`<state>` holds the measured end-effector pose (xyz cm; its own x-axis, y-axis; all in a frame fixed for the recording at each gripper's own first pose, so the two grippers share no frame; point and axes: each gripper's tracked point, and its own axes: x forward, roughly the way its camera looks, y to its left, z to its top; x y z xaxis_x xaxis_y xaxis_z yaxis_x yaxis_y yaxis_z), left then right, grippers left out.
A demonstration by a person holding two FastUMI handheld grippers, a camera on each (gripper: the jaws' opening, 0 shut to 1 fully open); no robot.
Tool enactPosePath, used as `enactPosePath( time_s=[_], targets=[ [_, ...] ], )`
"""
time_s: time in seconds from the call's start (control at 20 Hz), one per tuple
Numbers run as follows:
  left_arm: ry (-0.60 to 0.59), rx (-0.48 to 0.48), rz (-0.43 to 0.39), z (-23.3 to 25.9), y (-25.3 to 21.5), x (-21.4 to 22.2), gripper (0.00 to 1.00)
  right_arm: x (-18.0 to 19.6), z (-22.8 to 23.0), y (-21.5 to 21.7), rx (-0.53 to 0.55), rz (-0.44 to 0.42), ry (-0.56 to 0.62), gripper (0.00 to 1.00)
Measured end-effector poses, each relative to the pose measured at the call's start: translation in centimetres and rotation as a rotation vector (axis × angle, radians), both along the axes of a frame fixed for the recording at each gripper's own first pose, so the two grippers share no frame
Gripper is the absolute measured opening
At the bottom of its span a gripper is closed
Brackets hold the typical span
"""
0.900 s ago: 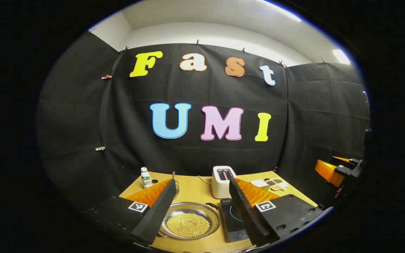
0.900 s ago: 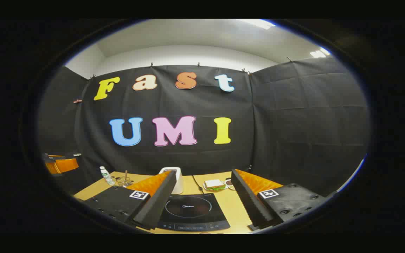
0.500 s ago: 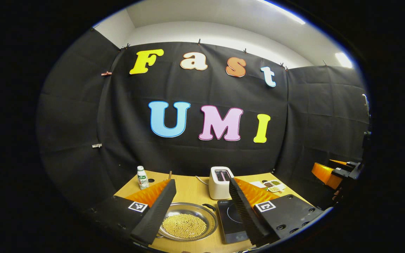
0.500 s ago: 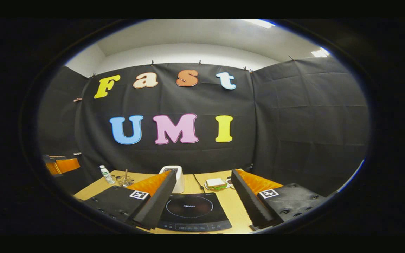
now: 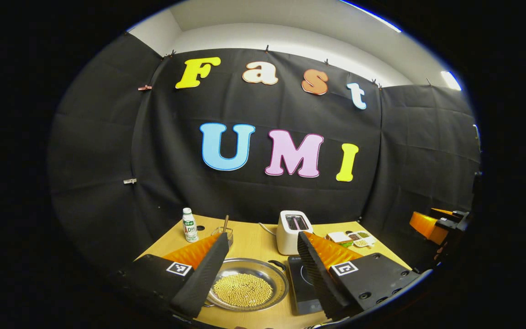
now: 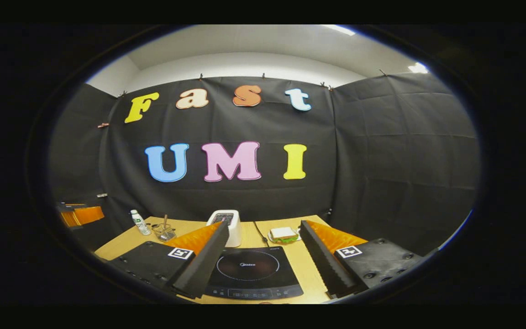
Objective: First push the handle of the pot to place it horizontally, then grasp the pot with both hands and set it on the induction cooktop.
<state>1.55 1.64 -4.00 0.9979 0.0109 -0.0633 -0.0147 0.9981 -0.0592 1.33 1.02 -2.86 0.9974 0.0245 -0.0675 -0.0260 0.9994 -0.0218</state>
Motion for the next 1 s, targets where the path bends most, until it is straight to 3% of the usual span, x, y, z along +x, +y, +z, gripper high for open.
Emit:
enactPosePath(
  time_s=[0.8, 1.0],
  targets=[
    [0.079, 0.012, -0.034, -3.5, 1.5, 1.2, 0.95, 0.1, -1.8, 0.8, 0.006, 0.005, 0.042, 0.98],
    [0.118, 0.020, -0.038, -5.3, 2.8, 1.5, 0.79, 0.0, -2.3, 1.2, 0.006, 0.006, 0.053, 0.98]
  ],
)
